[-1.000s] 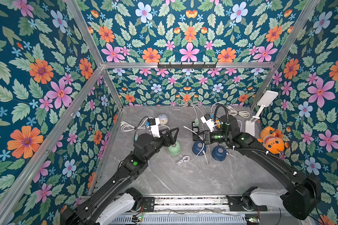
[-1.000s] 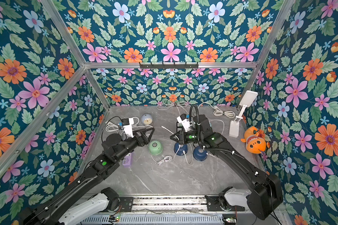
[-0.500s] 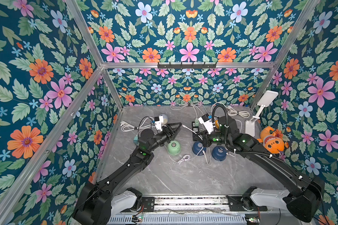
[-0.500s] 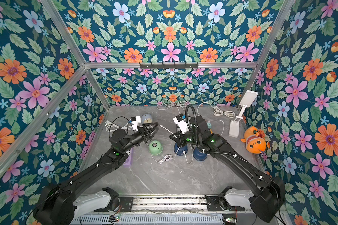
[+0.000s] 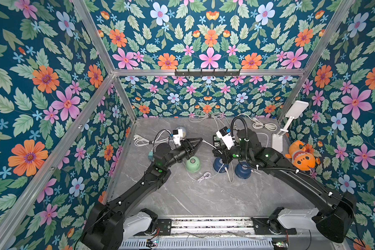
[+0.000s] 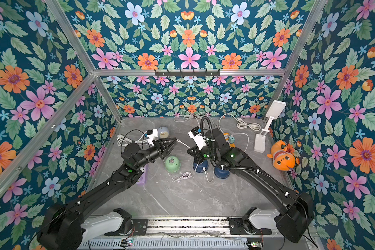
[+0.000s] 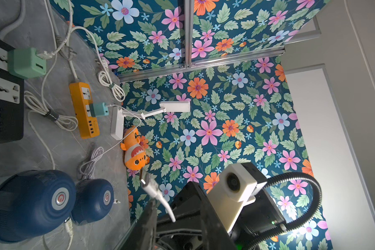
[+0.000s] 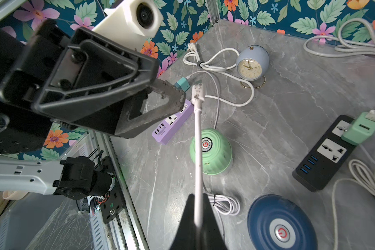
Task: Charge the cordless meat grinders
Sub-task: Pick up the charging cable from the center of the board.
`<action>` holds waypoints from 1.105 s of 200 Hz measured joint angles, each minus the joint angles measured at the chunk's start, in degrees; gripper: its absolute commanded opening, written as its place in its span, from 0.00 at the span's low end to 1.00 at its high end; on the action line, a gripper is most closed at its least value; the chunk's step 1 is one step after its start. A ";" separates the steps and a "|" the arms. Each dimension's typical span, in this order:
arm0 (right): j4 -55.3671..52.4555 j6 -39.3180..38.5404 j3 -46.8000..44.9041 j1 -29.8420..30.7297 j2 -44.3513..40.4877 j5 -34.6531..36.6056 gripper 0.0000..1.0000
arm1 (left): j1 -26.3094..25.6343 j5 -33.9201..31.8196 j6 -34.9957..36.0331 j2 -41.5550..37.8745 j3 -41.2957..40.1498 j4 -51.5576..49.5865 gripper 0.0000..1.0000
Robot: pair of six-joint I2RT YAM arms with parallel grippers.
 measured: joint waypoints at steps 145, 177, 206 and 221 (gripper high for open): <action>-2.05 -0.52 0.39 1.20 0.15 -1.01 0.00 | 0.07 -0.28 3.52 0.48 0.44 -4.57 0.30; -2.49 -0.55 0.42 1.66 0.26 -1.53 0.00 | 0.07 -0.28 3.52 0.79 0.44 -4.37 0.25; -2.78 -0.72 0.42 1.81 0.26 -1.73 0.00 | 0.07 -0.26 3.54 0.87 0.35 -4.37 0.13; -2.93 -0.76 0.42 1.81 0.26 -1.70 0.00 | 0.07 -0.24 3.52 0.87 0.35 -4.33 0.03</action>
